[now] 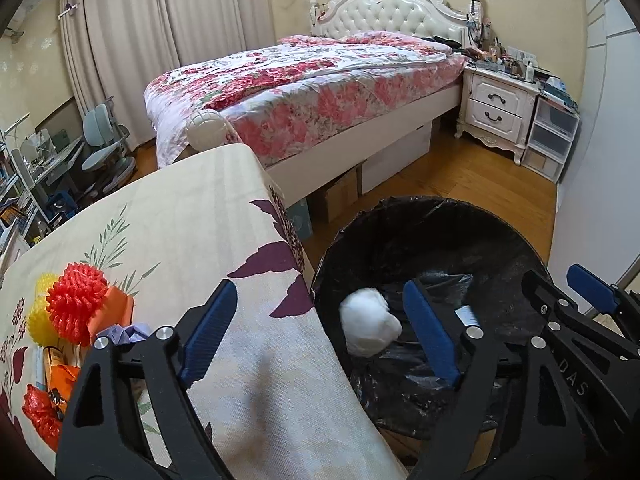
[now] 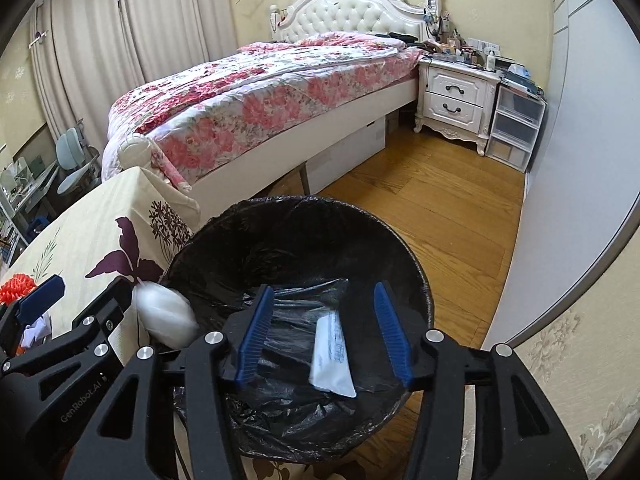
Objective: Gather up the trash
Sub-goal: 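Carry both items over the black bin and open both tools to drop them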
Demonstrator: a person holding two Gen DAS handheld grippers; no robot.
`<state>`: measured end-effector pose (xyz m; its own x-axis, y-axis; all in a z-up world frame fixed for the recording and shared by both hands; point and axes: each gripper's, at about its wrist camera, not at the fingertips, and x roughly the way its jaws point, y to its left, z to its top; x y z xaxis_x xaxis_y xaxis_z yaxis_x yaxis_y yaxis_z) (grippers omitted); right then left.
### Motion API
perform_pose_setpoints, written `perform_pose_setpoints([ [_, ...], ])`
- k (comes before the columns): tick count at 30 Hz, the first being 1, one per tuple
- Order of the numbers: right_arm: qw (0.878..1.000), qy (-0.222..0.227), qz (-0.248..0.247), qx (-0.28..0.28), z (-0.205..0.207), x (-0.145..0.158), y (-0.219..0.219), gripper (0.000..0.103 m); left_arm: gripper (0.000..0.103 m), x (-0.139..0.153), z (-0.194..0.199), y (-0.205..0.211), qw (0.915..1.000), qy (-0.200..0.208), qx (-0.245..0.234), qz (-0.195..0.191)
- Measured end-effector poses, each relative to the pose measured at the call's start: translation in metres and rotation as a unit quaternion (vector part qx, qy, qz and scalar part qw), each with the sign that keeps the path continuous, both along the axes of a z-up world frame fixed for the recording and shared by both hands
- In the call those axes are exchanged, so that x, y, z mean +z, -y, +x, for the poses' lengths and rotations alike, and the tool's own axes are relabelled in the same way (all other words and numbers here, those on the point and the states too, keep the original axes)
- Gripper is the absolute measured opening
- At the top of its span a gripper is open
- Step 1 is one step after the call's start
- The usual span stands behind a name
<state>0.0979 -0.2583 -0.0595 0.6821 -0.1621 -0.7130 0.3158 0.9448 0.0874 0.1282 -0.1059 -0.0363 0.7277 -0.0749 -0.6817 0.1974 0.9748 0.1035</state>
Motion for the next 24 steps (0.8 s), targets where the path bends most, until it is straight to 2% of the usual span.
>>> perform_pose_setpoints([
  [5, 1.000, 0.004, -0.009, -0.010, -0.003, 0.004, 0.001, 0.067, 0.089, 0.001, -0.003, 0.002, 0.9998, 0.009, 0.003, 0.018],
  [11, 1.000, 0.004, -0.018, -0.016, -0.009, 0.008, -0.001, 0.075, 0.089, 0.008, -0.012, -0.004, 0.9996, 0.016, 0.008, 0.023],
  [24, 0.999, 0.014, -0.035, 0.016, -0.039, 0.025, -0.031, 0.076, 0.089, 0.027, -0.049, -0.056, 0.9992, 0.013, 0.038, 0.002],
])
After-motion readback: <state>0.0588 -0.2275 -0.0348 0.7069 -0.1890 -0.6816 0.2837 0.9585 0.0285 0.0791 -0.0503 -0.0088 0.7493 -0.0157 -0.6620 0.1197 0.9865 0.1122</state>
